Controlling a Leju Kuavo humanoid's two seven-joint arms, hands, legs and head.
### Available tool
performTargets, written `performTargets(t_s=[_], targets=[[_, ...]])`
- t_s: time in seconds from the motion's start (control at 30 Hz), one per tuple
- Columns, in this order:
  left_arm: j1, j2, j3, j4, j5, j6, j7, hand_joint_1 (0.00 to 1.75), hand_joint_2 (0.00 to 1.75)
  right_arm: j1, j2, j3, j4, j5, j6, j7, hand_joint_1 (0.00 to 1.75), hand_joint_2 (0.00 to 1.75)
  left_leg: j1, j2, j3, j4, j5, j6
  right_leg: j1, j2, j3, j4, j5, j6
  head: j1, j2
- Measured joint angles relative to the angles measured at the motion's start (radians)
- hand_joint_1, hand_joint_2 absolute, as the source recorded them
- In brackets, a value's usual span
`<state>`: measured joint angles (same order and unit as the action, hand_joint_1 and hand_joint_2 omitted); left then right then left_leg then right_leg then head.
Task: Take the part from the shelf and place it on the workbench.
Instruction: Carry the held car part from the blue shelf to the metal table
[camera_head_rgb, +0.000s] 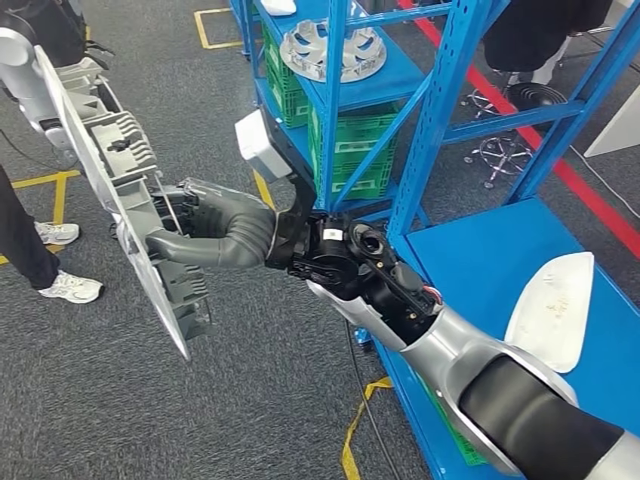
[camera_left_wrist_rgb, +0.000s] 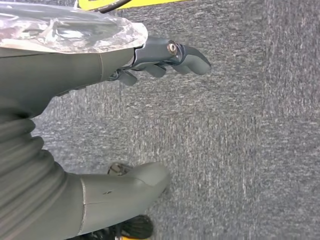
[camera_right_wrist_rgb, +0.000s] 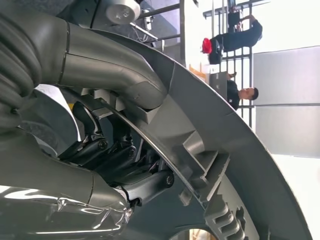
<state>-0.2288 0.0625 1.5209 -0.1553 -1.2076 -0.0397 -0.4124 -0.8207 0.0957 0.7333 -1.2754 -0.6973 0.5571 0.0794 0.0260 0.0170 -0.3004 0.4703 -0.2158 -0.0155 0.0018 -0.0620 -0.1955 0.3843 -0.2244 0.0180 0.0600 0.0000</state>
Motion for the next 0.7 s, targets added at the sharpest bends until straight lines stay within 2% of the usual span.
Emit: performTargets(t_s=[0.1,0.2,0.4,0.47,0.5,0.53,0.57,0.6,0.67,0.7], targets=[[0.001,0.001,0.000,0.000,-0.001,-0.005,0.006,0.00,1.75,0.005,-0.002,0.000,-0.002,0.000,-0.002,0.001,1.75,1.75,-0.001,0.000,0.053,-0.089,0.036,-0.001,-0.001,0.001,0.062,-0.105,0.045,0.002,-0.001,0.000],[0.001,0.002,0.000,0.000,-0.002,-0.012,0.013,0.00,1.75,0.007,-0.004,0.001,-0.004,0.000,-0.003,0.001,1.75,1.75,-0.002,0.000,0.084,-0.138,0.057,-0.003,-0.001,0.001,0.098,-0.168,0.072,0.004,-0.003,0.000],[0.000,0.006,0.000,0.000,-0.006,-0.034,0.031,0.00,1.75,0.011,-0.008,0.001,-0.008,0.001,-0.005,0.001,1.75,1.75,-0.010,0.000,0.128,-0.213,0.088,-0.006,-0.009,0.002,0.122,-0.207,0.091,0.003,-0.002,0.000],[-0.001,0.009,0.000,0.000,-0.009,-0.035,0.033,0.00,1.75,0.011,-0.010,0.001,-0.009,0.001,-0.006,0.001,1.75,1.75,-0.017,-0.002,0.126,-0.215,0.088,-0.003,-0.016,0.000,0.108,-0.183,0.086,0.010,-0.003,0.000],[-0.002,0.010,0.000,0.000,-0.011,-0.036,0.035,0.00,1.75,0.010,-0.010,0.001,-0.010,0.001,-0.007,0.001,1.75,1.75,-0.021,-0.003,0.111,-0.193,0.079,0.003,-0.019,-0.002,0.090,-0.154,0.074,0.016,-0.004,0.000],[-0.004,0.012,0.000,0.000,-0.014,-0.036,0.036,0.00,1.75,0.009,-0.011,0.000,-0.013,0.002,-0.008,0.001,1.75,1.75,-0.018,-0.005,0.092,-0.164,0.068,0.009,-0.022,-0.001,0.058,-0.107,0.049,0.022,-0.010,0.000],[-0.006,0.014,0.000,0.000,-0.016,-0.036,0.038,0.00,1.75,0.007,-0.012,0.000,-0.017,0.002,-0.009,0.001,1.75,1.75,-0.013,-0.007,0.073,-0.131,0.054,0.015,-0.023,0.007,0.015,-0.031,0.005,0.026,-0.013,0.000],[-0.009,0.015,0.000,0.000,-0.017,-0.037,0.040,0.00,1.75,0.006,-0.012,-0.002,-0.020,0.002,-0.010,0.001,1.75,1.75,-0.008,-0.009,0.056,-0.100,0.043,0.019,-0.022,0.020,-0.043,0.079,-0.050,0.027,-0.015,0.000],[-0.015,0.017,0.000,0.000,-0.019,-0.037,0.042,0.00,1.75,0.009,-0.015,-0.004,-0.023,0.003,-0.009,0.001,1.75,1.75,0.000,-0.015,0.029,-0.050,0.022,0.021,-0.023,0.048,-0.194,0.384,-0.177,0.028,-0.009,0.000],[-0.017,0.016,0.000,0.000,-0.020,-0.037,0.043,0.00,1.75,0.013,-0.017,-0.005,-0.023,0.003,-0.008,0.000,1.75,1.75,0.001,-0.021,0.014,-0.022,0.012,0.019,-0.026,0.055,-0.265,0.525,-0.223,0.030,-0.006,0.000]])
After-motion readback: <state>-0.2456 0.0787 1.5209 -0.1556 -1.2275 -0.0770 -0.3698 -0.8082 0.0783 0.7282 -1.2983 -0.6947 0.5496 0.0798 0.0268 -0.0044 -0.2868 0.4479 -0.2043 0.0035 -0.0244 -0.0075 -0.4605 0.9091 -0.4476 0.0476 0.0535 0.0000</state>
